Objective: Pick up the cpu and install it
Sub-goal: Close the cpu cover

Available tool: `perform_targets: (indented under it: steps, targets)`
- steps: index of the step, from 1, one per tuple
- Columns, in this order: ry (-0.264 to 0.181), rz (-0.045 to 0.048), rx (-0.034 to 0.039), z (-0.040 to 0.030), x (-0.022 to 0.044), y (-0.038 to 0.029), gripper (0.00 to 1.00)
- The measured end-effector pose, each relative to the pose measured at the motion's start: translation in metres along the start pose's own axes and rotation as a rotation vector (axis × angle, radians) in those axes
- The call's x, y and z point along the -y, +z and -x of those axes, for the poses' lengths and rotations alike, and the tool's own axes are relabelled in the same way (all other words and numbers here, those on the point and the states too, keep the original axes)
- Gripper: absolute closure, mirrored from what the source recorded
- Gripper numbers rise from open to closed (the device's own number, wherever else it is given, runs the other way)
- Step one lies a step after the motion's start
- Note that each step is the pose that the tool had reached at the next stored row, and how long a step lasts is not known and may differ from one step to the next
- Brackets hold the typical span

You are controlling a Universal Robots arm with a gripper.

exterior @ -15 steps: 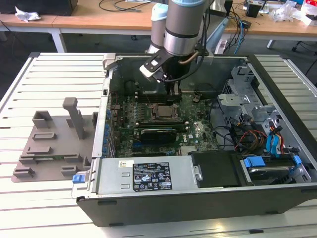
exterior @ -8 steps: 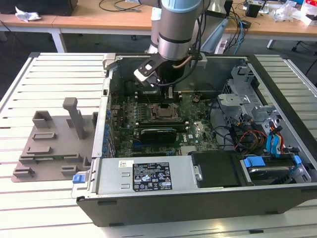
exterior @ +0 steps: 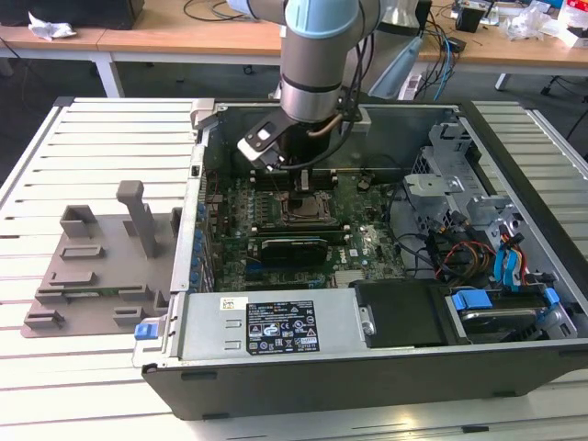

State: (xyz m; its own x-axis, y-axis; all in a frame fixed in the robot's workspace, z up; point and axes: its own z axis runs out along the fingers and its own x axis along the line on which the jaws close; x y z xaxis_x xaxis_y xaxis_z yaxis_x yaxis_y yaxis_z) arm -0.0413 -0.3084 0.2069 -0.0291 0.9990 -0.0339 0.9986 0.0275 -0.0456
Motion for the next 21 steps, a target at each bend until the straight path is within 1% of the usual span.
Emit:
perform_targets:
  steps: [4, 8, 10, 12, 13, 15, 21]
  targets:
    - [0.000, -0.0001, 0.0001, 0.0000, -0.0009, 0.0012, 0.89]
    - [0.000, 0.0000, 0.0000, 0.0005, -0.0170, 0.0005, 0.89]
    - [0.000, 0.0001, -0.0003, 0.0006, -0.0234, -0.0002, 0.89]
    - [0.000, 0.0000, -0.0001, 0.0007, -0.0243, -0.0028, 0.89]
    - [0.000, 0.0000, -0.0001, 0.0009, -0.0243, -0.0057, 0.89]
    - [0.000, 0.0000, 0.0000, 0.0009, -0.0242, -0.0079, 0.89]
    - [0.000, 0.0000, -0.0001, 0.0010, -0.0241, -0.0106, 0.89]
